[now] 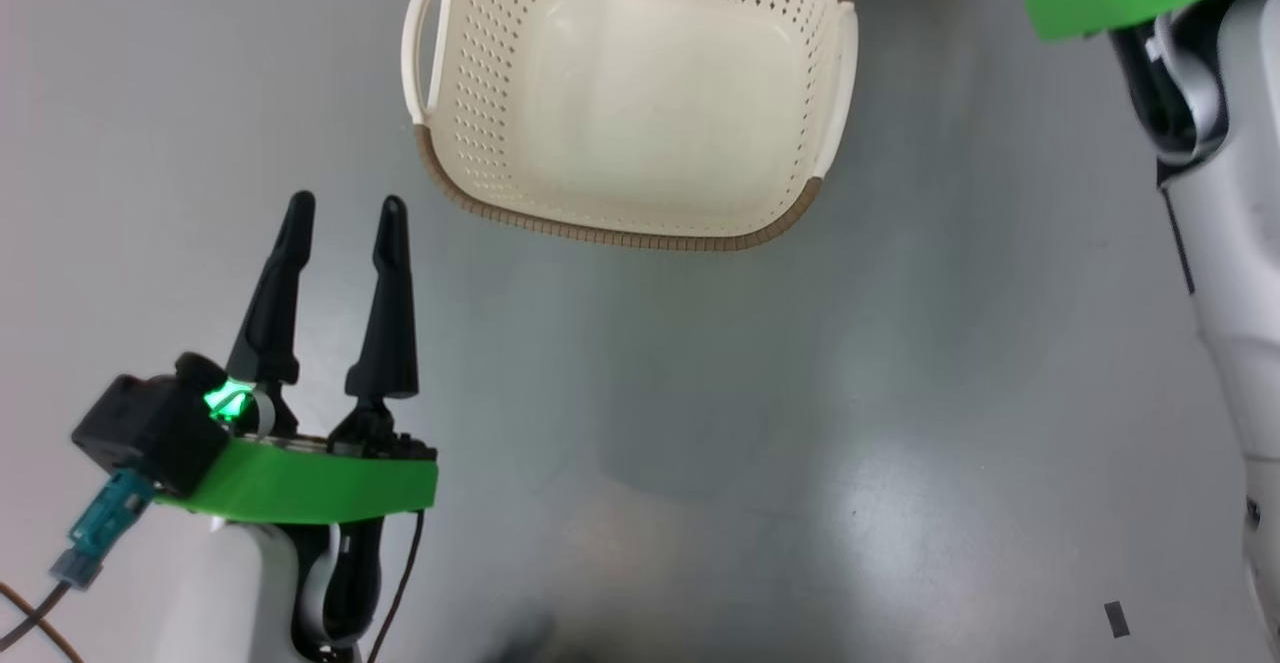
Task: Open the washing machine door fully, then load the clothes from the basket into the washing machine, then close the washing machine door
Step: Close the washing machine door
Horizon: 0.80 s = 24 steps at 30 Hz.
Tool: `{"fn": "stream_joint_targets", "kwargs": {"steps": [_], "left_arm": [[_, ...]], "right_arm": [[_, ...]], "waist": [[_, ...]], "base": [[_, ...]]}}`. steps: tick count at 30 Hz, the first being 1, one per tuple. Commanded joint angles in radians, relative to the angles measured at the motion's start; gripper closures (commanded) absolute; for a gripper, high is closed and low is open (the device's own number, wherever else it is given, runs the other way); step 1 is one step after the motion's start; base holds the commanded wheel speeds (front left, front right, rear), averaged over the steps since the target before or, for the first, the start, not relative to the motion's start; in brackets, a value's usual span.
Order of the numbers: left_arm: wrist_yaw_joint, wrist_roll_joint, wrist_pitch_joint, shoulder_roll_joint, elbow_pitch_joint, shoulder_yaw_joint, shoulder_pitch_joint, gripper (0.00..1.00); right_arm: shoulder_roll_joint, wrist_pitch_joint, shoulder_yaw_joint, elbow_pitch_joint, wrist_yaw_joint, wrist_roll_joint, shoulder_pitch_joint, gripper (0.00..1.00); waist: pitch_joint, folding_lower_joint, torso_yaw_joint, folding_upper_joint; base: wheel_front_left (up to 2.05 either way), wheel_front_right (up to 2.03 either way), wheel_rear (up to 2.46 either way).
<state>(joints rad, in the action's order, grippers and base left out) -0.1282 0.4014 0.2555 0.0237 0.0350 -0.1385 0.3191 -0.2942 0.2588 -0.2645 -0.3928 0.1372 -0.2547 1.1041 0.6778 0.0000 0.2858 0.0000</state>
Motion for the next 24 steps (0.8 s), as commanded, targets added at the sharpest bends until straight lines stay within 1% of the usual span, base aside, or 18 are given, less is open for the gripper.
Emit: {"fn": "stream_joint_targets", "kwargs": {"steps": [1,11,17,19,23,24], "left_arm": [[-0.002,-0.005,0.006,0.027,0.018,0.042,0.001,0.0],[-0.002,-0.03,0.006,0.027,0.015,0.071,-0.014,0.0],[-0.002,-0.051,0.006,0.027,0.012,0.082,-0.033,0.0],[-0.002,-0.056,0.006,0.027,0.01,0.085,-0.04,0.0],[-0.002,-0.078,0.006,0.027,0.007,0.098,-0.067,0.0],[-0.002,-0.088,0.006,0.027,0.009,0.11,-0.081,0.0]], "right_arm": [[0.021,0.003,-0.016,0.03,-0.006,-0.02,-0.05,1.0],[0.031,0.003,-0.035,0.081,-0.006,-0.057,-0.214,1.0],[0.019,0.003,-0.04,0.107,-0.006,-0.062,-0.354,1.0],[0.016,0.003,-0.04,0.112,-0.006,-0.062,-0.379,1.0],[0.021,0.003,-0.022,0.128,-0.006,-0.067,-0.476,1.0],[0.028,0.003,-0.006,0.138,-0.006,-0.069,-0.521,0.33]], "waist": [[-0.015,0.0,-0.006,0.0],[-0.092,0.0,-0.035,0.0],[-0.169,0.0,-0.057,0.0],[-0.184,0.0,-0.062,0.0],[-0.237,0.0,-0.082,0.0],[-0.263,0.0,-0.092,0.0]], "base": [[0.0,0.0,0.0],[0.0,0.0,0.0],[0.0,0.0,0.0],[0.0,0.0,0.0],[0.0,0.0,0.0],[0.0,0.0,0.0]]}}
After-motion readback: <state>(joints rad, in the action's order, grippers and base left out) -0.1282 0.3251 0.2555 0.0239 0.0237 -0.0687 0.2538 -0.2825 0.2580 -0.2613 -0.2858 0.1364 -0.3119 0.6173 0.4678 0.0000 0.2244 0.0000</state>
